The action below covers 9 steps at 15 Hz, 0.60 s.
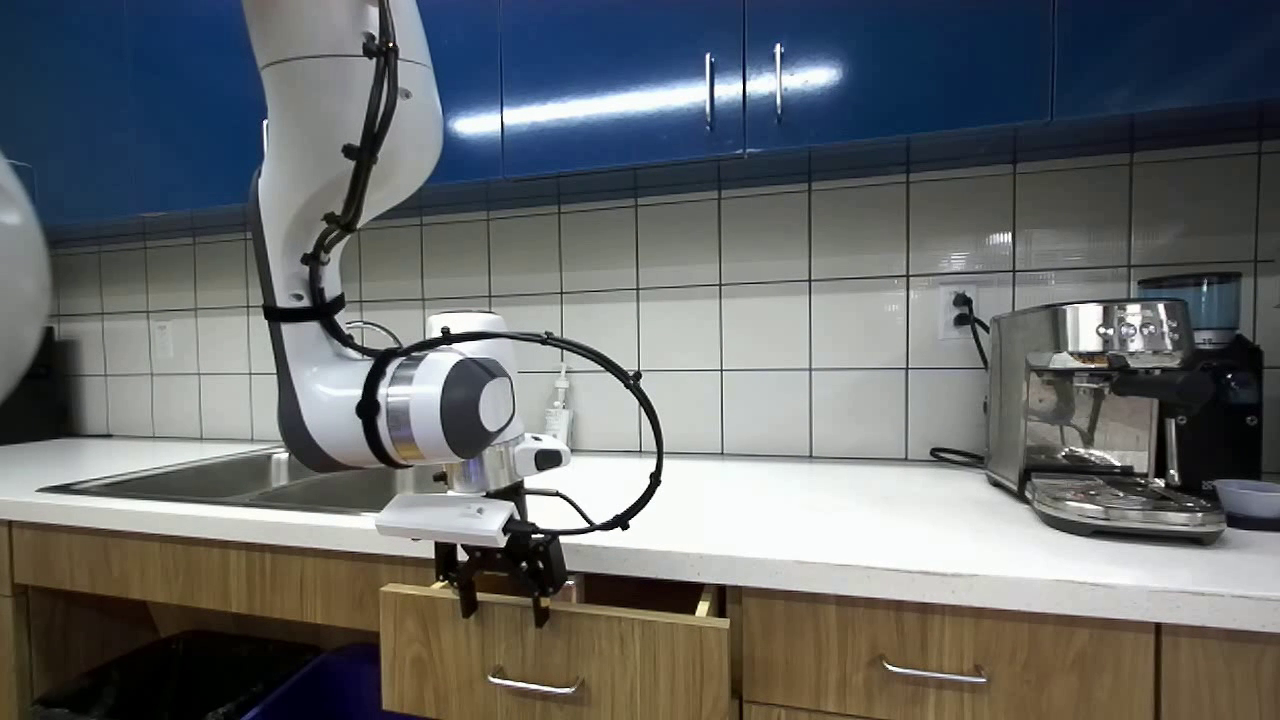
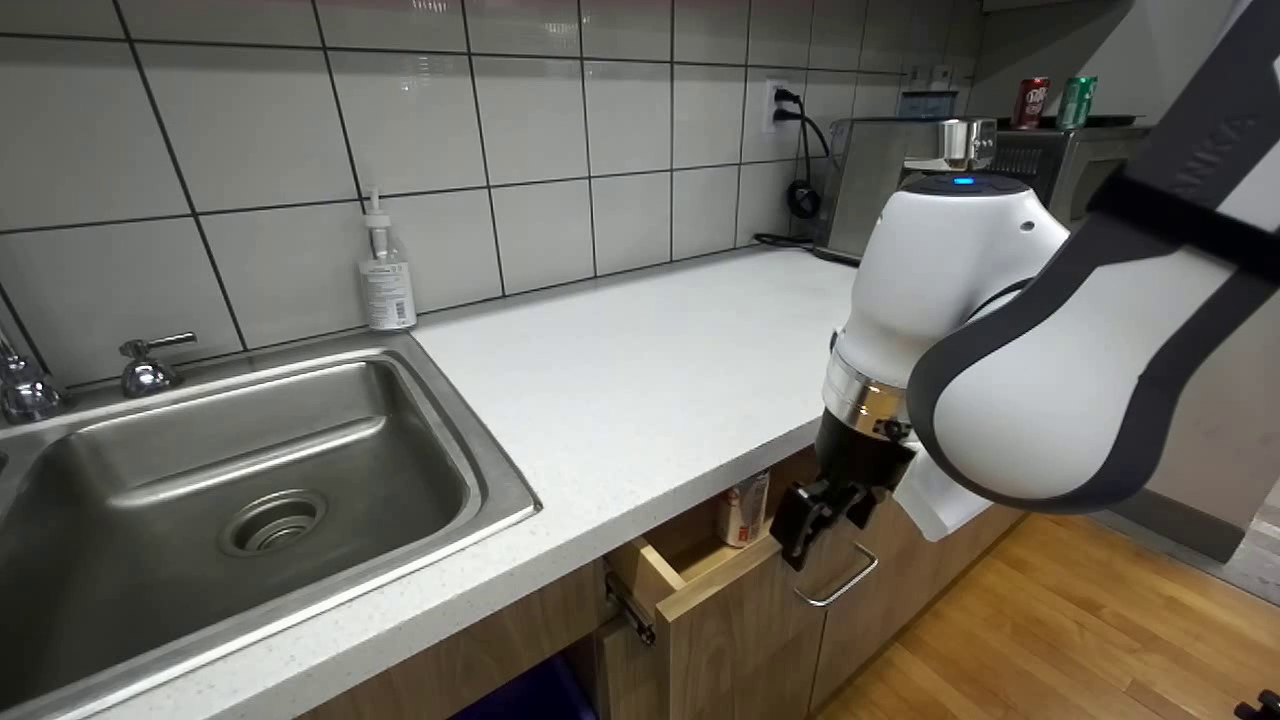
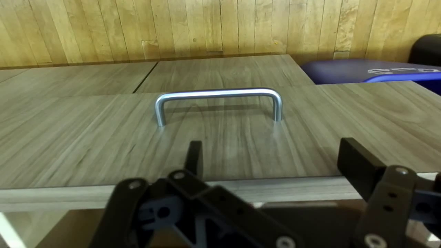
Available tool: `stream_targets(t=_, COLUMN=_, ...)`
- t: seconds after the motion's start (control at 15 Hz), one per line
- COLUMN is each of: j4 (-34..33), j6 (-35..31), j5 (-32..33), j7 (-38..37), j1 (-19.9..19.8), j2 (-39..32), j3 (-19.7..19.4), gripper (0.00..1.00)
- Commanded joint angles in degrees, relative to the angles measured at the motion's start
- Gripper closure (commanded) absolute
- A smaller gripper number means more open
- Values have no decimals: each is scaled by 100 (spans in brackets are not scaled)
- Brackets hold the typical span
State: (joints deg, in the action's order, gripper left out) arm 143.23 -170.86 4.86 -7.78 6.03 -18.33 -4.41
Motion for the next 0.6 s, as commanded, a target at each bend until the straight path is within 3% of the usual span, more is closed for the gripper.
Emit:
stream_targets(t=0.0, j4=-60, j6=-148, j5=28, j7=-81, j1=82, j2=11, j3=-144, gripper=0)
stream_targets(t=0.53, j4=-124, j6=-184, j5=133, j7=-76, j1=192, j2=-25, j3=-300, gripper=0)
